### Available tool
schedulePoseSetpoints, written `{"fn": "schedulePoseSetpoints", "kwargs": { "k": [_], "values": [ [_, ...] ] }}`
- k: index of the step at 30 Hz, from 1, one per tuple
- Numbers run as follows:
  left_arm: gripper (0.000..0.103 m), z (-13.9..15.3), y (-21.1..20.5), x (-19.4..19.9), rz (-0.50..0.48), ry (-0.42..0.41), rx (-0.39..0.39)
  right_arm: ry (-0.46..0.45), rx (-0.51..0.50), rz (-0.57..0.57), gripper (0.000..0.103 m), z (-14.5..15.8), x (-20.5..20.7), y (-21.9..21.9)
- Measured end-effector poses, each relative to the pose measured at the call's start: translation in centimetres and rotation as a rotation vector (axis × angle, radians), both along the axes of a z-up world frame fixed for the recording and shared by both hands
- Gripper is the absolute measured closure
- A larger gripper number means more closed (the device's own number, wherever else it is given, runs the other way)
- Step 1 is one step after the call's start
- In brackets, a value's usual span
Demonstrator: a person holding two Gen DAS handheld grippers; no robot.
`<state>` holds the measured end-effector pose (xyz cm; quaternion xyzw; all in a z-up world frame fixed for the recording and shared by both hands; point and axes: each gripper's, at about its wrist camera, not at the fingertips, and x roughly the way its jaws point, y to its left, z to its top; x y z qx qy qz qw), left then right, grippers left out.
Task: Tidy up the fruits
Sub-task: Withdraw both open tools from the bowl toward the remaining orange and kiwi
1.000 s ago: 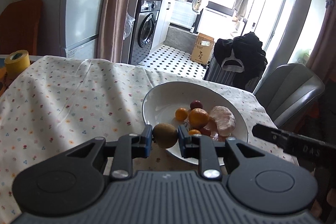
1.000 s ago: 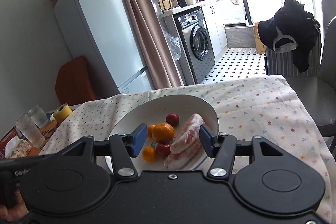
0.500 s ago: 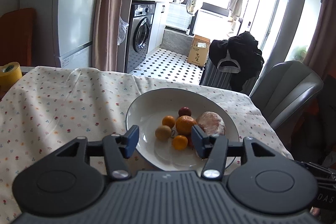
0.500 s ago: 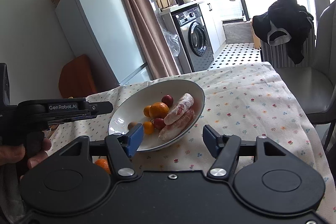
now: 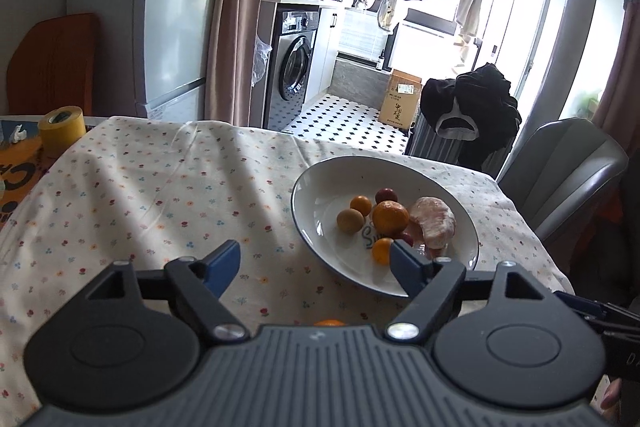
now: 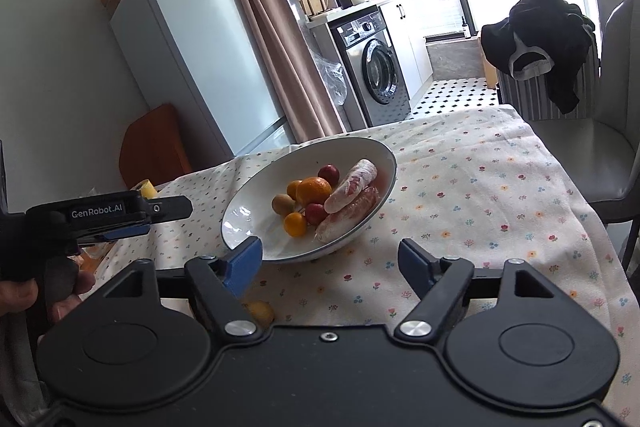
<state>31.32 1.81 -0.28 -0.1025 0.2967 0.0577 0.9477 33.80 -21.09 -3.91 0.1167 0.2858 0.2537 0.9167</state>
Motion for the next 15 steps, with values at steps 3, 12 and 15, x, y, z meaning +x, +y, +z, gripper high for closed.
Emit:
{"fn": "schedulePoseSetpoints", "kwargs": {
  "k": [3, 12, 15],
  "values": [
    [0.019, 0.1, 0.4, -1.1, 0.013, -0.008, -0.002, -0.007, -0.004, 0.007, 0.024, 0.0, -0.6, 0.3],
    [0.012, 0.6, 0.9, -4.5, 0.015, -0.035, -0.034, -0.020, -0.018, 0.035, 0.007, 0.3, -2.1, 1.4],
    [0.008, 0.8, 0.6, -5.7, 0.007, -0.043, -0.052, -0.027, -0.010, 0.045, 0.000, 0.5, -2.7, 1.5]
  ]
}}
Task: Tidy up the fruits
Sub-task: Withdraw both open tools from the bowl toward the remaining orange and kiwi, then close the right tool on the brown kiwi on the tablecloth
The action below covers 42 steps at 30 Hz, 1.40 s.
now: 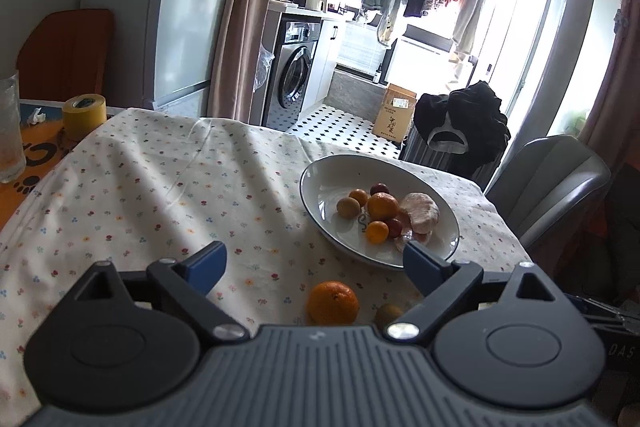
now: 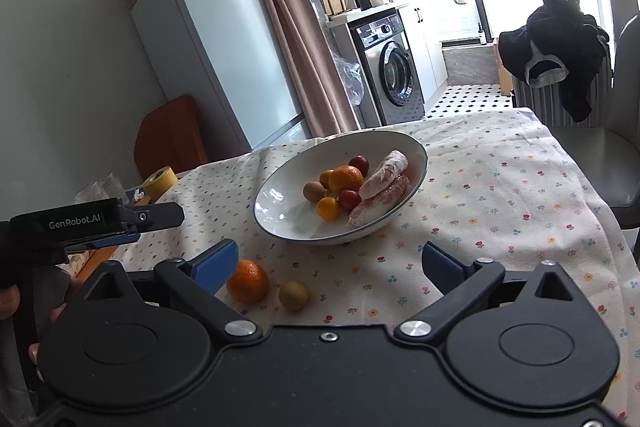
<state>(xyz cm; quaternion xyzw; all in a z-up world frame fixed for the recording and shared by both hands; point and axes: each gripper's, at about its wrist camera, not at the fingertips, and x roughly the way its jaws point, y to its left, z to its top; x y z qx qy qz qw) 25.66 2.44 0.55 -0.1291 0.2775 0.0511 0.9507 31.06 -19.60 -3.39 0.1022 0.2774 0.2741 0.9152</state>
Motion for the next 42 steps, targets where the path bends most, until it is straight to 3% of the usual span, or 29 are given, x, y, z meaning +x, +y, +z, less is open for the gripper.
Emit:
{"fn": "schedulePoseSetpoints", "kwargs": {
  "k": [7, 30, 37, 40, 42],
  "values": [
    [0.000, -0.4, 0.2, -1.6, 0.003, -0.004, -0.015, 0.000, -0.007, 0.008, 0.000, 0.5, -0.9, 0.0],
    [0.000, -3.3, 0.7, -1.3, 0.002, 0.073, 0.018, 0.017, -0.077, 0.066, 0.000, -0.9, -1.3, 2.3],
    [0.001, -3.9, 1.0, -0.8, 0.030, 0.073, -0.015, 0.013, -0.101, 0.080, 0.000, -1.1, -0.9, 2.7],
    [0.003, -4.3, 1.4, -0.7, 0.042, 0.077, -0.026, 0.014, -0.120, 0.104, 0.004, -1.3, -0.6, 3.2],
    [0.006, -4.5, 1.4, -0.6, 0.046, 0.081, -0.026, 0.031, -0.135, 0.123, 0.014, -1.7, 0.0, 3.8]
  ]
}}
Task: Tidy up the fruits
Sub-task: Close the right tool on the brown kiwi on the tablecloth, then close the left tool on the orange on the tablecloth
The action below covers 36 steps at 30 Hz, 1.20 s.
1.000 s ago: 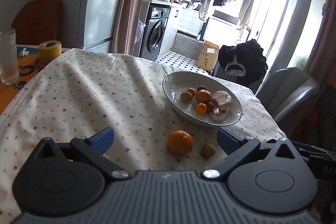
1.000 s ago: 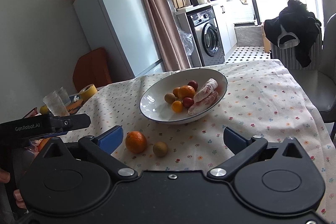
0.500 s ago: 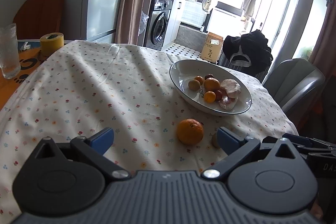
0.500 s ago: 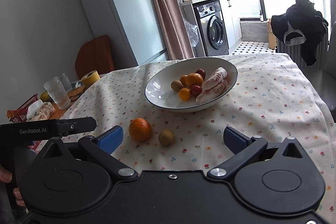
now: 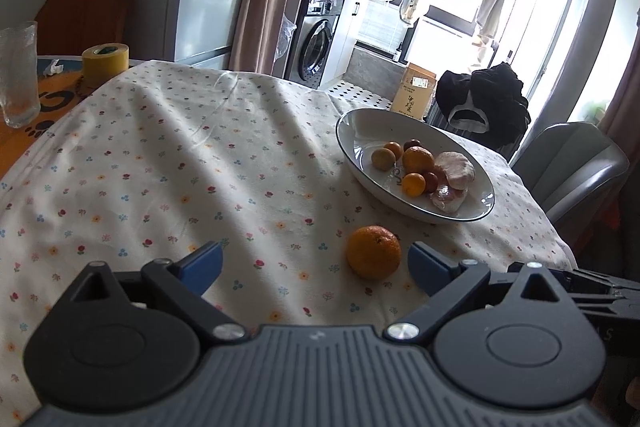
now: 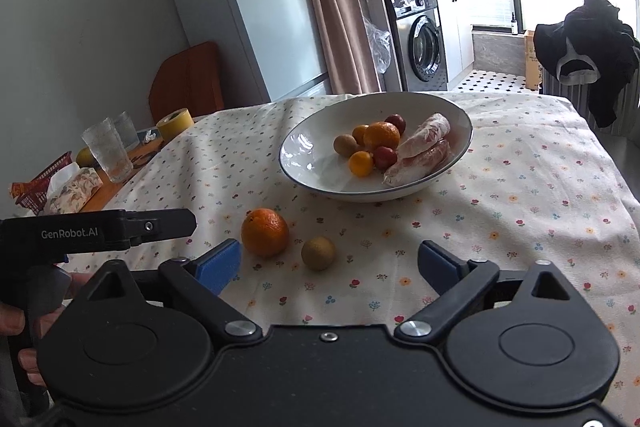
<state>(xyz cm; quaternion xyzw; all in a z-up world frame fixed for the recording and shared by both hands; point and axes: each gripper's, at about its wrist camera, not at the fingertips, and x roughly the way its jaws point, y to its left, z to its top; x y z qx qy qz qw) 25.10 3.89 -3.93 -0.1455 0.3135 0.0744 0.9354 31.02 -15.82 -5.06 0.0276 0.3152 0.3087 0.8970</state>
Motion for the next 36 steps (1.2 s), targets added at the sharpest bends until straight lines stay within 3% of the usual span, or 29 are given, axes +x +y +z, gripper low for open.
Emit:
{"fn": "schedulePoseSetpoints", "kwargs": {
  "k": [2, 4, 6, 8, 16, 21, 29, 36],
  "values": [
    [0.007, -0.2, 0.0, 0.2, 0.002, 0.018, 0.008, 0.019, -0.010, 0.014, 0.026, -0.3, 0.5, 0.5],
    [0.011, -0.4, 0.1, 0.4, 0.008, 0.028, 0.001, 0.025, -0.018, 0.027, 0.029, -0.6, 0.9, 1.1],
    [0.012, -0.6, 0.3, 0.6, 0.018, 0.033, -0.006, 0.039, -0.028, 0.041, 0.039, -0.8, 1.3, 1.7],
    [0.012, -0.7, 0.3, 0.7, 0.023, 0.036, -0.003, 0.065, -0.035, 0.052, 0.054, -1.1, 1.9, 2.3],
    [0.013, -0.8, 0.0, 1.2, 0.026, 0.038, 0.006, 0.078, -0.067, 0.071, 0.059, -1.9, 3.1, 3.7],
    [0.013, -0.8, -0.4, 1.7, 0.018, 0.037, 0.027, 0.085, -0.072, 0.094, 0.078, -2.7, 3.5, 4.0],
    [0.015, -0.6, -1.7, 3.2, 0.003, 0.030, 0.051, 0.067, -0.007, 0.092, 0.079, -2.9, 3.8, 2.2],
    [0.023, -1.1, -2.8, 4.5, -0.020, 0.035, 0.053, 0.066, 0.054, 0.054, 0.079, -2.4, 4.3, 0.1]
  ]
}}
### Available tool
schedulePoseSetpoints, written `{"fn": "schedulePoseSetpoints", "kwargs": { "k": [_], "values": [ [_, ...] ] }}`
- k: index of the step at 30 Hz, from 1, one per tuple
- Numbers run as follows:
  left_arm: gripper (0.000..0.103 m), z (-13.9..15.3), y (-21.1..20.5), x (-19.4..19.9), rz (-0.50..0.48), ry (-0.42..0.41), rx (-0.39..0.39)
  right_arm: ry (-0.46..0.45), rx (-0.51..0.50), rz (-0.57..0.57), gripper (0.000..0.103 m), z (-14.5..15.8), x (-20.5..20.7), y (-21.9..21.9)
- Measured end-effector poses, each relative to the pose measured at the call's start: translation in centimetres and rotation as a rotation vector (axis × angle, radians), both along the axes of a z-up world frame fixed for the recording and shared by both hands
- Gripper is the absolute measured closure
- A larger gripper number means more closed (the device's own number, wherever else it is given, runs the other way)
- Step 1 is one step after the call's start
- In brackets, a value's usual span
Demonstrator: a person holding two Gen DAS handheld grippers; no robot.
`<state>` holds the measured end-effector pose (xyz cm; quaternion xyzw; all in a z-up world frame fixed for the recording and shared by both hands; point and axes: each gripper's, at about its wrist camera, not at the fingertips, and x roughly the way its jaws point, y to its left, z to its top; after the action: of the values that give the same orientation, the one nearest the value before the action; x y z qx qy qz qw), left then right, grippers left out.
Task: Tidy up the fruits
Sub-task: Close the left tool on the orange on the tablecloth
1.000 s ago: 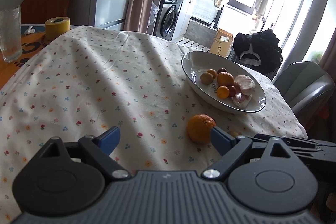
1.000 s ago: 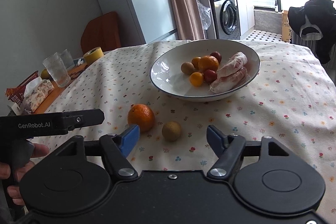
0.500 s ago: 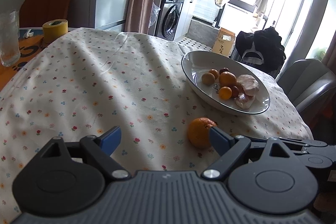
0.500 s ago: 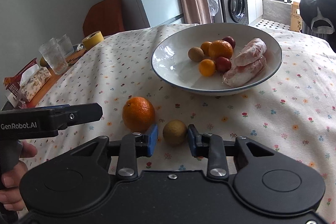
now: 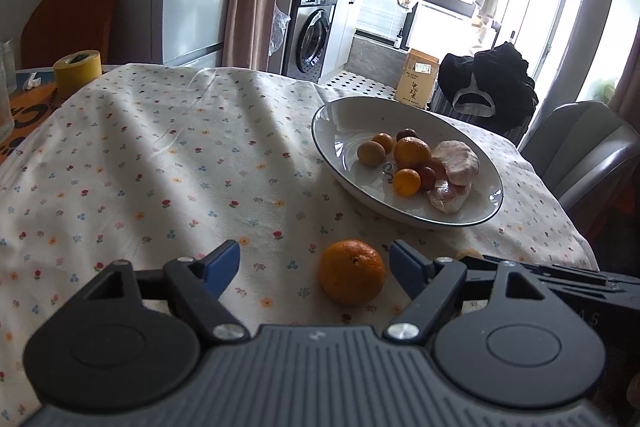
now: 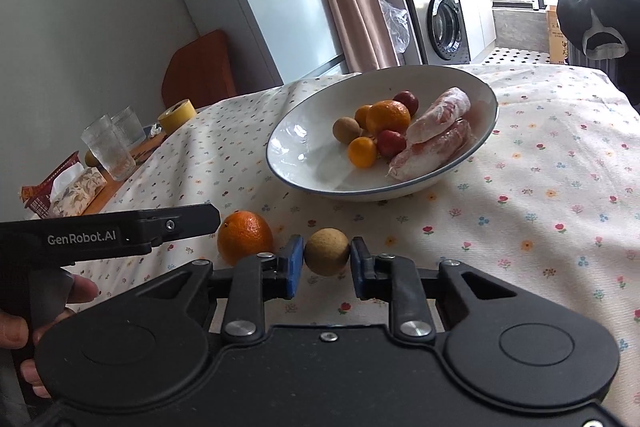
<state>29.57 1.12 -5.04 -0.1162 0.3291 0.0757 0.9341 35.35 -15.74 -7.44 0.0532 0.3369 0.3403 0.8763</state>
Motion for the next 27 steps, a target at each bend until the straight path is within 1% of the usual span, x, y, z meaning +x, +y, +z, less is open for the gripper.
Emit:
{"fn": "schedulePoseSetpoints", "kwargs": {
  "k": [5, 7, 9, 11, 13, 14, 16, 17, 20, 27],
  "values": [
    [0.031, -0.6, -1.1, 0.8, -0.028, 0.020, 0.008, 0.008, 0.048, -0.021, 0.079, 0.4, 0.3, -1.4],
    [0.035, -0.9, -1.3, 1.3, -0.027, 0.029, 0.008, 0.011, 0.054, -0.030, 0.079, 0.5, 0.4, -1.7],
    [0.037, -1.2, -1.6, 1.7, -0.029, 0.038, 0.008, 0.004, 0.054, -0.036, 0.079, 0.5, 0.4, -1.9],
    [0.042, -1.7, -1.9, 2.2, -0.030, 0.059, 0.011, 0.000, 0.059, -0.039, 0.079, 0.6, 0.3, -2.0],
    [0.063, -2.2, -1.9, 2.3, -0.018, 0.075, -0.015, -0.005, 0.058, -0.049, 0.079, 0.7, 0.4, -2.2],
    [0.064, -2.2, -1.7, 2.1, 0.000, 0.063, -0.036, -0.011, 0.049, -0.060, 0.079, 0.7, 0.4, -2.1],
    [0.064, -1.7, -1.9, 1.5, 0.028, 0.037, -0.027, -0.027, 0.033, -0.075, 0.079, 0.8, 0.3, -2.1],
    [0.064, -1.3, -2.2, 1.2, 0.020, 0.018, -0.014, -0.029, 0.039, -0.074, 0.079, 0.9, 0.3, -2.2],
    [0.064, -0.2, -2.2, 0.6, -0.002, 0.000, -0.035, -0.042, 0.038, -0.078, 0.079, 1.3, 0.1, -2.2],
    [0.064, 1.8, -1.8, -0.3, 0.001, -0.052, -0.041, -0.070, 0.031, -0.076, 0.079, 2.9, -0.9, -2.0]
  ]
}}
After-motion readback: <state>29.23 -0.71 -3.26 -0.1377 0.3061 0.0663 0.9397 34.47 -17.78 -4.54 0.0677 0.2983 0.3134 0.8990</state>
